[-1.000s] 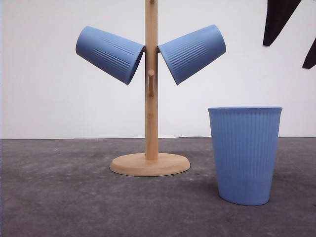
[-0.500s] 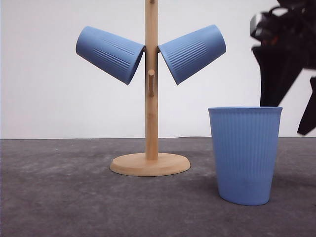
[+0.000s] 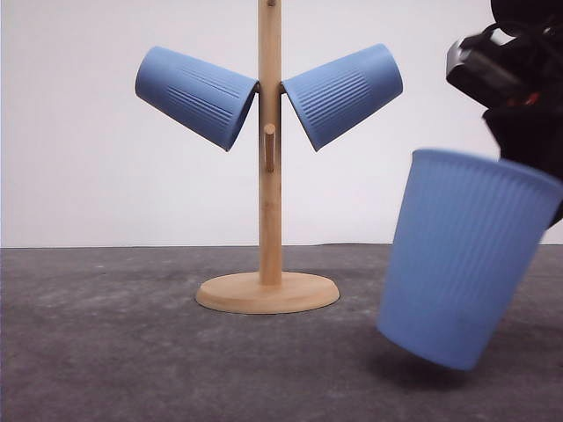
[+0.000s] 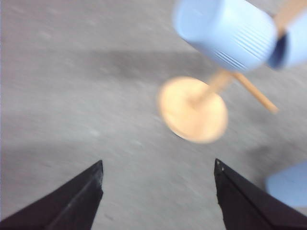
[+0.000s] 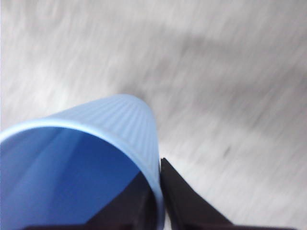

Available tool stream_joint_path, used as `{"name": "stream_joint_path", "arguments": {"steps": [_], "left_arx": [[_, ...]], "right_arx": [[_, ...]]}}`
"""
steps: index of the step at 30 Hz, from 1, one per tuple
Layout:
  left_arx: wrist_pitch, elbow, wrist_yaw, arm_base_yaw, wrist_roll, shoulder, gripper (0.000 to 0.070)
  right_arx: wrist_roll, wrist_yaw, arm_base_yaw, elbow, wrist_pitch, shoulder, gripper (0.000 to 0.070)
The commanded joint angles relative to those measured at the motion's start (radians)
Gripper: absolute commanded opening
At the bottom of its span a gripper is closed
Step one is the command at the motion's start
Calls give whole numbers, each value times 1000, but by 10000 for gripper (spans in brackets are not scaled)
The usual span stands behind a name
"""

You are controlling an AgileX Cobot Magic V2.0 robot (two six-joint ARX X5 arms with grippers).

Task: Place three cups

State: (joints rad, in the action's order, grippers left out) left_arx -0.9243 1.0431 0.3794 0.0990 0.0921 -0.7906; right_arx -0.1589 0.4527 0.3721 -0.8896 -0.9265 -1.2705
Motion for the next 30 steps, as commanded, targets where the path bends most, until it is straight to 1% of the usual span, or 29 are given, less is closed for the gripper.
{"name": "stream_joint_path", "arguments": {"steps": [1,3,6,9,11,12,17,23,26,30], "left_arx": [[-18,11,51,18,-28,-5,436],[-49,10,110,43,-57,-8,437],[-77,10,198,87,-124,-22,450],[-77,10,315,134,-154,-48,537],[-73,10,387,166,-162,-73,559],[-70,10,410,182,-166,-85,559],[-55,11,450,274,-198,-145,571],[-20,10,523,389,-255,-212,677],[-17,10,538,450,-294,-242,685],[-17,10,555,529,-331,-275,685]], "right_arx": [[46,50,5,-47,-24,-8,0],[63,109,5,-73,-52,-8,0],[85,200,6,-108,-76,-8,0],[88,272,29,-127,-76,-10,0],[86,306,60,-135,-71,-11,0],[84,318,75,-139,-69,-11,0],[42,421,147,-141,-28,-11,0],[-35,545,212,-141,73,-11,0],[-69,582,235,-141,114,-11,0],[-106,596,253,-141,154,-11,0]]}}
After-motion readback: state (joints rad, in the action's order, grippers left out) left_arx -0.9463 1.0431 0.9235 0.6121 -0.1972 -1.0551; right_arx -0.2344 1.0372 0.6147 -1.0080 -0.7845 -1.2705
